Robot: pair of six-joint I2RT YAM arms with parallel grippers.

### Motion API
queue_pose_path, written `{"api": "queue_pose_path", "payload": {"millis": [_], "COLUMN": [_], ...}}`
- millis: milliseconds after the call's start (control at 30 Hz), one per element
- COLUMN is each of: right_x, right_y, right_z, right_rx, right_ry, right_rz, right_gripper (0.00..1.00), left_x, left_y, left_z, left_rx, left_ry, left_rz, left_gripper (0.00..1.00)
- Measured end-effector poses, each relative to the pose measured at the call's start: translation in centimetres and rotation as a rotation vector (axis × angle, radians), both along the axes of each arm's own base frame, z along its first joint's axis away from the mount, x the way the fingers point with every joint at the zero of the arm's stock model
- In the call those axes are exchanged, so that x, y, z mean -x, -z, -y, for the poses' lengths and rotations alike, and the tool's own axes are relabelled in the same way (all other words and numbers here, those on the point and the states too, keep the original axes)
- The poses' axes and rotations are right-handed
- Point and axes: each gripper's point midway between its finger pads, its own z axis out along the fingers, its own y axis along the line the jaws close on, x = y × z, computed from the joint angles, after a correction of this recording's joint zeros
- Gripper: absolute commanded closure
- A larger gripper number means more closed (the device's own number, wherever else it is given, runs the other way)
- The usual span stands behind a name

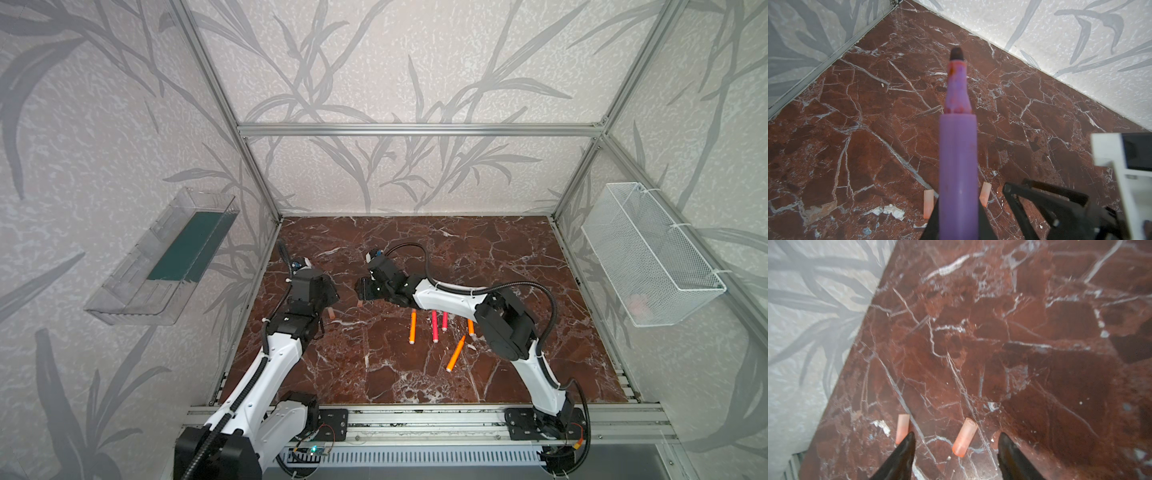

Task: Insert the pens into the pen caps
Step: 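Lower the right gripper over a pale pink cap on the table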

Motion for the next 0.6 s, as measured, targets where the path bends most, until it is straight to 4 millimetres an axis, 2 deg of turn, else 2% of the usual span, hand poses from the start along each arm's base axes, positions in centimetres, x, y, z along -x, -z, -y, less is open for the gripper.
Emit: {"api": "queue_pose_path", "payload": {"millis": [67,167,400,600], "right_x": [0.4,0.7,-0.4,-0.6], "right_y": [1.4,2.4,2.3,3.7], "right_z": [0.1,0.1,-1.3,-1.2], "right_rx": [0.052,0.107,0.158,0.221], "right_ry": [-0.010,-0.023,-0.039,-0.043], "right_rz": [-0.014,-0.020,0.009,0.007], "right_gripper": [0.40,0.40,0.46,0.51], "left_x": [0.0,0.0,0.0,0.0], "left_y": [0.0,-0.1,-0.2,-0.2], "left_z": [0.0,-0.1,-0.1,-0.1], "left_rx": [0.003,0.006,0.009,0.010], "left_ry": [-0.002,-0.006,-0.008,-0.009], "left_rz": [0.001,0.003,0.007,0.007], "left_gripper": [1.00,1.00,1.00,1.00]}}
